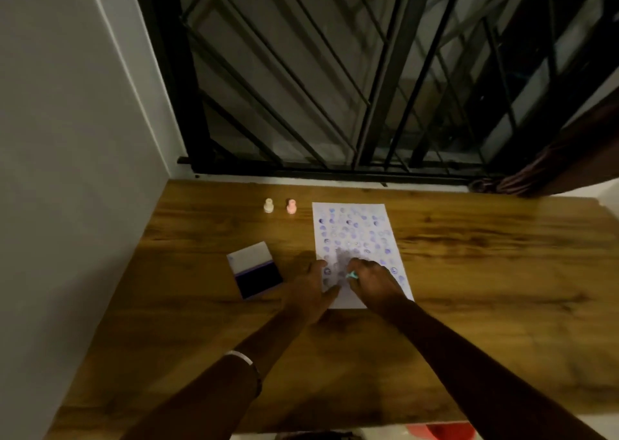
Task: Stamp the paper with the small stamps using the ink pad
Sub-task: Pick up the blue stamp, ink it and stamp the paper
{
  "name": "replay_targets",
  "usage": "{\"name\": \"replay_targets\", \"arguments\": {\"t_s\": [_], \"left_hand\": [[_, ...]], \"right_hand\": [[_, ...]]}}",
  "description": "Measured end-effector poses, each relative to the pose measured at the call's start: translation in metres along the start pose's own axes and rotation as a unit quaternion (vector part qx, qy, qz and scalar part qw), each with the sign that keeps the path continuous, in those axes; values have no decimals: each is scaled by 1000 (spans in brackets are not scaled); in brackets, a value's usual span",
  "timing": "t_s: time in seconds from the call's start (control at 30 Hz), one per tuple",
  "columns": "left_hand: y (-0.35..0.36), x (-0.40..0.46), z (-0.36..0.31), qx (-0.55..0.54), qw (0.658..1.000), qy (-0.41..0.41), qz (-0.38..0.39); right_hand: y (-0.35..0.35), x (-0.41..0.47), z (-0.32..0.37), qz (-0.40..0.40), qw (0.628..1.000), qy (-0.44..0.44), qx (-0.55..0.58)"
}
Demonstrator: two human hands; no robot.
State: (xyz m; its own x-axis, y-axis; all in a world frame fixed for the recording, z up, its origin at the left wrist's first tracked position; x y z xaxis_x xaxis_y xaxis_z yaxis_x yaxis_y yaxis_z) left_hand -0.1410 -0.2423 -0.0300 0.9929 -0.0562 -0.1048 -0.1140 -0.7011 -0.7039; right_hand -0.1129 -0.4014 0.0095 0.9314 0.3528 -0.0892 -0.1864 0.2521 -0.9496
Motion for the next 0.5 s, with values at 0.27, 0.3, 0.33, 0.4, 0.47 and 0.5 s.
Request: {"name": "replay_targets", "arguments": {"t_s": [0.27,0.3,0.33,0.4,0.47,0.5], "left_hand": [[24,-8,6,157,987,-6,-41],[24,-9,7,168,985,-5,-48],[23,-9,7,182,982,-5,-54],[22,-11,10,212,975,-4,-60],[23,-12,14,226,972,0,-62],[24,-12,15,227,972,3,-65]], "right_hand": [[6,-11,-14,-10,1000,-12,2],[9,-10,-13,-10,1000,-19,-1],[12,-10,-10,-11,1000,-29,-6],[16,-7,-5,-13,999,-49,-11],[17,-2,-1,-12,998,-64,-13],[18,-1,1,-13,997,-72,-15]]}}
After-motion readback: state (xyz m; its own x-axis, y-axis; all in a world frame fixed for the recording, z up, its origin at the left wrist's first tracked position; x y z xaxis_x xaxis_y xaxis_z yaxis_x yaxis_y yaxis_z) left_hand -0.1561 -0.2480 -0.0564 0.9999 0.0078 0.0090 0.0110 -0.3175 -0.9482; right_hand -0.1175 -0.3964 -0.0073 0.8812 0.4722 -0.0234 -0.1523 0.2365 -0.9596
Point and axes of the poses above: each hand's wrist, its own x-axis towards the middle knuckle, its own y-axis out of the palm, z = x × y, the point moved 1 cm from there along x, towards the middle knuckle
